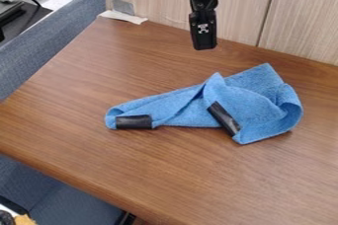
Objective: Fold the cloth from left to right
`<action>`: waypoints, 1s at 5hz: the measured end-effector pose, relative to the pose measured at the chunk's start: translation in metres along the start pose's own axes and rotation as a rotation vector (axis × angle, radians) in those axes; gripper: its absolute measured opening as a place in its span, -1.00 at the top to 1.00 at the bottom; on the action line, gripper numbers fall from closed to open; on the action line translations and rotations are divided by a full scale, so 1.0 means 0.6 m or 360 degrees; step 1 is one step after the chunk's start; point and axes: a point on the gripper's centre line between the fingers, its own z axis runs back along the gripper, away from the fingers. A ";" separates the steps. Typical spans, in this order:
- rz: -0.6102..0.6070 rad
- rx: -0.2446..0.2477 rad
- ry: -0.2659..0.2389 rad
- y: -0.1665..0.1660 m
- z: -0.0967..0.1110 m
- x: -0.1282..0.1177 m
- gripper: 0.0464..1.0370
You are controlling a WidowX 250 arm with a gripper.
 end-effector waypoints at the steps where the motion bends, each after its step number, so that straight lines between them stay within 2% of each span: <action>1: 0.0023 -0.0040 0.0006 -0.004 -0.020 -0.005 -0.93; 2: 0.0215 -0.0054 -0.0040 -0.023 -0.024 -0.056 -0.93; 3: 0.0250 -0.0008 -0.0014 -0.031 -0.006 -0.092 -0.93; 4: 0.0299 0.0043 0.0036 -0.042 -0.001 -0.138 -0.93; 5: 0.0311 0.0023 0.0185 -0.062 -0.019 -0.174 -0.93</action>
